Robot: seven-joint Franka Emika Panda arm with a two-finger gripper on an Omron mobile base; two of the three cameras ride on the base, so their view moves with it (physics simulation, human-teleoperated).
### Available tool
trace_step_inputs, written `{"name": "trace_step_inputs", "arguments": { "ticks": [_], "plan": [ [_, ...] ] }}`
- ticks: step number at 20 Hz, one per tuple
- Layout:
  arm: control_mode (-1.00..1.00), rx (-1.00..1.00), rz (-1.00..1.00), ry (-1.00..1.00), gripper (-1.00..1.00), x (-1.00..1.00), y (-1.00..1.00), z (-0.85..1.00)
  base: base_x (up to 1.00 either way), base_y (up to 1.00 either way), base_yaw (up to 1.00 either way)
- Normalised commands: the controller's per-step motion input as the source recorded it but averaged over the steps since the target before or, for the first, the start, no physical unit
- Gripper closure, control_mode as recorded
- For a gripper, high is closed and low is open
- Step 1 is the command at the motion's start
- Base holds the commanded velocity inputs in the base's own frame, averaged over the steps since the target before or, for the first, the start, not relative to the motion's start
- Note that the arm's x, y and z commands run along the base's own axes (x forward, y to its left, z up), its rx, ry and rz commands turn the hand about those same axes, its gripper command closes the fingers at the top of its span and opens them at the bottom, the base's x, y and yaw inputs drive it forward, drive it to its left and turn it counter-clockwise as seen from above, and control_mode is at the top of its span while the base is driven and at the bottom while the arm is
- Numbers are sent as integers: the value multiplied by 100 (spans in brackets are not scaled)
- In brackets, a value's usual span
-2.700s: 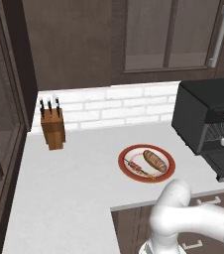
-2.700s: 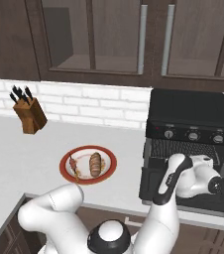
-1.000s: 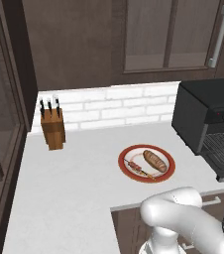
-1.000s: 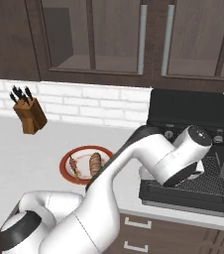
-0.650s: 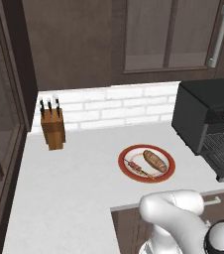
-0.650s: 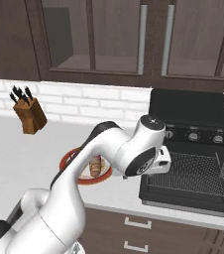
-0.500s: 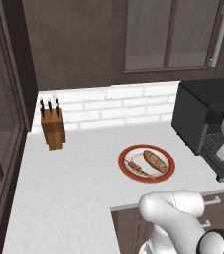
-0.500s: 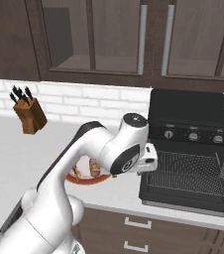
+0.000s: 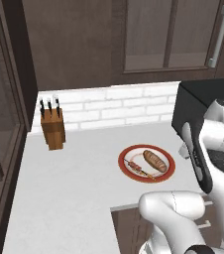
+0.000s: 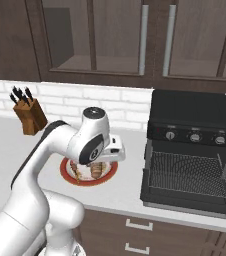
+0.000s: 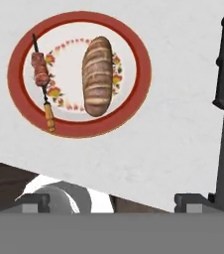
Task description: Pick up the kebab skewer and baguette bread, and place them inside the toaster oven. Close the toaster oven door and start by setting the timer.
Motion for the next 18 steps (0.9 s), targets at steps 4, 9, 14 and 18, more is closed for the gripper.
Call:
{"name": "trace_step_inputs", "arguments": {
  "ticks": [4,9,14,18],
  "plan": [
    [-100,-3,-15,0,-100,54,85,-31,0,0,0],
    [-100,0,-12,5,-100,40,31,-61,0,0,0],
    [-100,0,-2,3,-100,18,0,-41,0,0,0],
    [-100,0,0,1,-100,31,0,-19,0,0,0]
  ]
}}
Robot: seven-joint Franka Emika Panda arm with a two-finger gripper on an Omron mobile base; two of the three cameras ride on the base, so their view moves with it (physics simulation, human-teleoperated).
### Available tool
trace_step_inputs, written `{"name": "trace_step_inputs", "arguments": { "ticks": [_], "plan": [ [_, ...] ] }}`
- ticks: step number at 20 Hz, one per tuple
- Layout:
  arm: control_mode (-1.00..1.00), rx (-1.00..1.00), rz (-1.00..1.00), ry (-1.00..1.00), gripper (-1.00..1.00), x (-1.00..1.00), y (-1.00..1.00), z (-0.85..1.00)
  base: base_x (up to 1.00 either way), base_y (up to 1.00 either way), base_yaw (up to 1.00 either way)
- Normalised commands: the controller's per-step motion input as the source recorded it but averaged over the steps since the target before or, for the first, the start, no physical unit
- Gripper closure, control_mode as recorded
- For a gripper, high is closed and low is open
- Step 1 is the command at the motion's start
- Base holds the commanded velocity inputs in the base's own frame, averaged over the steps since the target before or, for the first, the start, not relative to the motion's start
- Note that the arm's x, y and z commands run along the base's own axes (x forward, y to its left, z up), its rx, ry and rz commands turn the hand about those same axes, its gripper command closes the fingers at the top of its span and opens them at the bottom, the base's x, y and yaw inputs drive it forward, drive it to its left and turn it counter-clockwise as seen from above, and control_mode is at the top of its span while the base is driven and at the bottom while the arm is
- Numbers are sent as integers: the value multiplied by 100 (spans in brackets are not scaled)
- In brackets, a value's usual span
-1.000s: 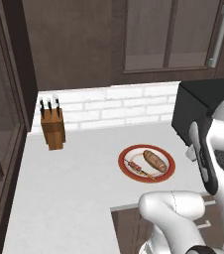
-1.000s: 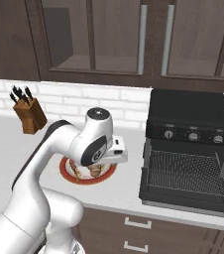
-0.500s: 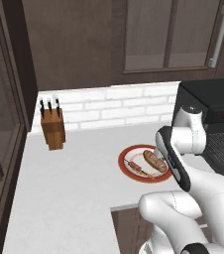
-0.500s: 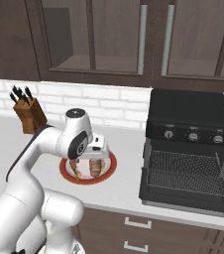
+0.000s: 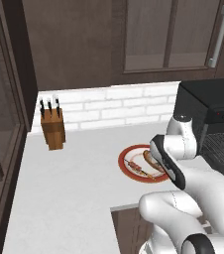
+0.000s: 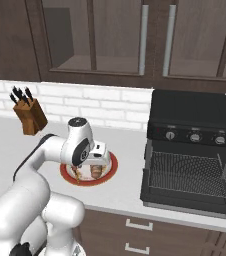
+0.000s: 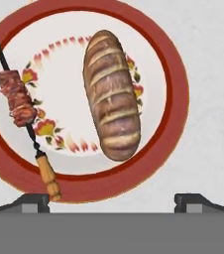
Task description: Pick up the kebab skewer and baguette bread, and place them inside the toaster oven. Close the toaster oven door and start by setting the timer.
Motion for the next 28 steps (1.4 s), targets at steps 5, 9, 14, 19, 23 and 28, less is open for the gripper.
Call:
{"name": "trace_step_inputs", "arguments": {
  "ticks": [5,9,14,19,23,28],
  "plan": [
    [-100,0,0,3,-100,35,0,-39,0,0,0],
    [-100,0,0,2,-100,35,0,-21,0,0,0],
    [-100,0,0,1,-100,18,0,-20,0,0,0],
    [-100,0,0,4,-100,0,-3,-27,0,0,0],
    [-100,0,0,3,-100,0,0,-36,0,0,0],
    [-100,0,0,2,-100,0,0,-26,0,0,0]
  ]
}}
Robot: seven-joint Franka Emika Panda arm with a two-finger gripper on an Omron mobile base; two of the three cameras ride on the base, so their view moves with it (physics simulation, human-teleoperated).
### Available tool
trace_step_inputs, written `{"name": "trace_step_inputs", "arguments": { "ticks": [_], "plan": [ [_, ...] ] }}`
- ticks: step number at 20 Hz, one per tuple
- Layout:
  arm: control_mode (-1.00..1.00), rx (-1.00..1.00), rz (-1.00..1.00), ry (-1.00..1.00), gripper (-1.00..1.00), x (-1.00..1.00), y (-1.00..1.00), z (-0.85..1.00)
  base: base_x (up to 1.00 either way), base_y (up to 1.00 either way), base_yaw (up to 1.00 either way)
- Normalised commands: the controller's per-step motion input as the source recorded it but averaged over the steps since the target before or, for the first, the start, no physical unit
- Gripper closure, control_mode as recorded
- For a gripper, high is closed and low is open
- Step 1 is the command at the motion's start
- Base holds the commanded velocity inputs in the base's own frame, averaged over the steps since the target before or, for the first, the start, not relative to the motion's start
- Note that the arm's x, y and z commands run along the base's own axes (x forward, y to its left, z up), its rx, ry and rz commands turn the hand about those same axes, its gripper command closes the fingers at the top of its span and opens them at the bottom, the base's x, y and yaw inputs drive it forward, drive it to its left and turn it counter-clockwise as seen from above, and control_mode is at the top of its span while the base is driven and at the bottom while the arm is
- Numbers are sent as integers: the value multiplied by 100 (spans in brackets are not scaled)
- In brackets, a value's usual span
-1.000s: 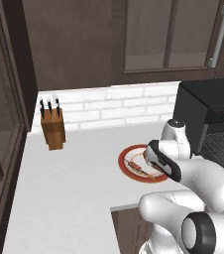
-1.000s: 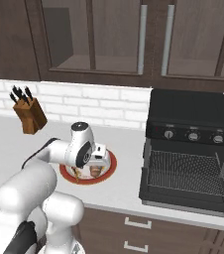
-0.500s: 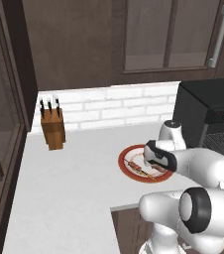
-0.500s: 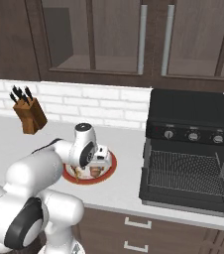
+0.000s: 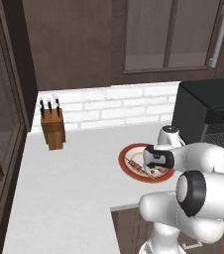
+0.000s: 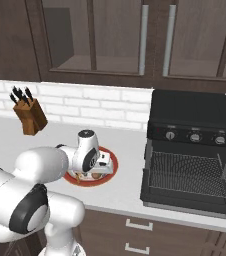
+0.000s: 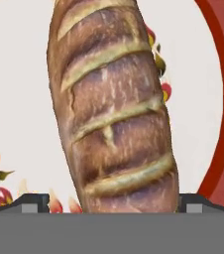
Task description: Pick up the kebab skewer and baguette bread, and place them inside the toaster oven. Close the toaster oven door and start by setting the timer.
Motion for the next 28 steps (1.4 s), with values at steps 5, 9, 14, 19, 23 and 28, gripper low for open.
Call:
{"name": "trace_step_inputs", "arguments": {
  "ticks": [5,9,14,19,23,28],
  "plan": [
    [-100,0,0,0,100,-11,0,-4,0,0,0],
    [-100,0,0,0,100,0,0,-2,0,0,0],
    [-100,0,0,-3,100,-5,0,35,0,0,0],
    [-100,0,0,-13,100,-55,-21,98,0,0,0],
    [-100,0,0,-12,100,-91,-80,94,0,0,0],
    [-100,0,-4,-5,100,-55,-100,66,0,0,0]
  ]
}}
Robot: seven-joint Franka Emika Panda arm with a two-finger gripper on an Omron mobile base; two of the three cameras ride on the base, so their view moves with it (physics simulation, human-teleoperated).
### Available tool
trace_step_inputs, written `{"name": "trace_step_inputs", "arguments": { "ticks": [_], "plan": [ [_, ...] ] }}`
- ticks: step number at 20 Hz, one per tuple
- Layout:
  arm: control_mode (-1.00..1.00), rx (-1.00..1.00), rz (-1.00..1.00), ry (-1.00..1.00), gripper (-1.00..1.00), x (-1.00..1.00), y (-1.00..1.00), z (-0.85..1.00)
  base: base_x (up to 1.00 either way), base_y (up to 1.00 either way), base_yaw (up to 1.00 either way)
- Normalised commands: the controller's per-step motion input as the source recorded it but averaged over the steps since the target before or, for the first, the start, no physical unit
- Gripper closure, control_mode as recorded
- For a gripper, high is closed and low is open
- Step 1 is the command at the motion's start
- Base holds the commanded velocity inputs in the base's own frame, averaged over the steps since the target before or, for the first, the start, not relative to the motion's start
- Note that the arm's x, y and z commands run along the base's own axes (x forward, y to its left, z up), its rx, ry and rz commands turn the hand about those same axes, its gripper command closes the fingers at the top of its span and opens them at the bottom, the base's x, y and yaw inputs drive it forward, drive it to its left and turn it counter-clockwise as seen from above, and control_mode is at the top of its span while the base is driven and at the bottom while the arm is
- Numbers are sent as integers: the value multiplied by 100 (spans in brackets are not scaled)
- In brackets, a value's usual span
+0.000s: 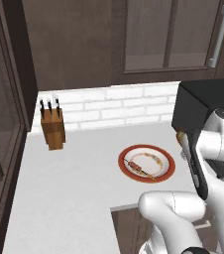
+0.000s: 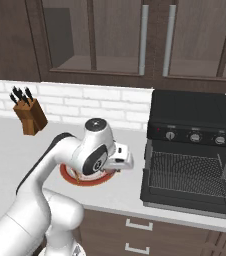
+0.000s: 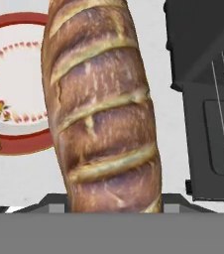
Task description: Pick up the kebab skewer and baguette bread, and place them inside the toaster oven. Close the toaster oven door and start by setting the timer.
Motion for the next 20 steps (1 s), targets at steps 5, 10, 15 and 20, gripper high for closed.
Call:
{"name": "trace_step_inputs", "arguments": {
  "ticks": [5,10,15,20],
  "plan": [
    [-100,0,-9,0,100,-1,-100,48,0,0,0],
    [-100,0,-12,0,100,17,-100,21,0,0,0],
    [-100,0,-10,0,100,16,-100,0,0,0,0],
    [-100,0,-5,2,100,41,-100,-14,0,0,0]
  ]
}}
